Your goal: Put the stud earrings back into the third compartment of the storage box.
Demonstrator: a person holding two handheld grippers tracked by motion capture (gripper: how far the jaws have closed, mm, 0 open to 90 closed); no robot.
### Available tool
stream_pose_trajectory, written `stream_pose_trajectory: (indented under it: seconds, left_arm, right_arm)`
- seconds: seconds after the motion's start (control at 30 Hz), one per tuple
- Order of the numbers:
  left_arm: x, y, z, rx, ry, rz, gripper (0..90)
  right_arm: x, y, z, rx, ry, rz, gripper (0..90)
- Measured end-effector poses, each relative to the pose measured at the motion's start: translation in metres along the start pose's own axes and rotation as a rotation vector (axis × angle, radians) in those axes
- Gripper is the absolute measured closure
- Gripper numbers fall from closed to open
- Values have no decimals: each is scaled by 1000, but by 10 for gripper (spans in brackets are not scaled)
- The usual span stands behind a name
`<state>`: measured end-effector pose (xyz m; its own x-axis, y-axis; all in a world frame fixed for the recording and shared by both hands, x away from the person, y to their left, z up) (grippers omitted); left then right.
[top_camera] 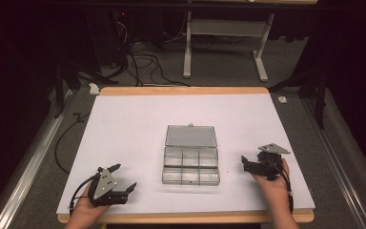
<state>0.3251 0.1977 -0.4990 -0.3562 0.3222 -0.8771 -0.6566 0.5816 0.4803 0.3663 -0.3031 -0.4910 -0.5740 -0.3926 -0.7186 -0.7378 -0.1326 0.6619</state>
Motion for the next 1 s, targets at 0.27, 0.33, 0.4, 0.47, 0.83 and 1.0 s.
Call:
stream_pose_trajectory:
  seconds: [0.27,0.33,0.4,0.47,0.83,1.0]
  left_arm:
    - [0,0,-1,-2,-5,-1,152]
    - [0,0,0,-3,-3,3,152]
    - [0,-1,0,0,1,4,152]
    - [0,0,0,0,-1,5,152]
    - [0,0,0,0,-3,4,152]
    - [0,-1,0,2,-2,6,152]
  right_arm:
    - [-5,9,-1,-21,-3,-49,154]
    - [-4,10,-1,-26,8,-45,155]
    - [-3,11,-1,-32,17,-41,171]
    - [-3,12,-1,-36,22,-43,179]
    - [-1,20,-2,-63,38,-50,276]
    - [-4,25,0,-65,29,-27,335]
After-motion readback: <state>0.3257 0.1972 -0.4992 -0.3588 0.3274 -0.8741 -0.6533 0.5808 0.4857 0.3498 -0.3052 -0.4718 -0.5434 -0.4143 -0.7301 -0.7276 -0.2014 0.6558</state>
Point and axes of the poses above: each handheld gripper's, and its own axes: y roughly backward along the jaws, x roughly out of its underside, z roughly to its left, the point moved 3 cm from there along -y, roughly forward along the jaws, and after that the axes turned 14 degrees about y, right-handed, at the moved point
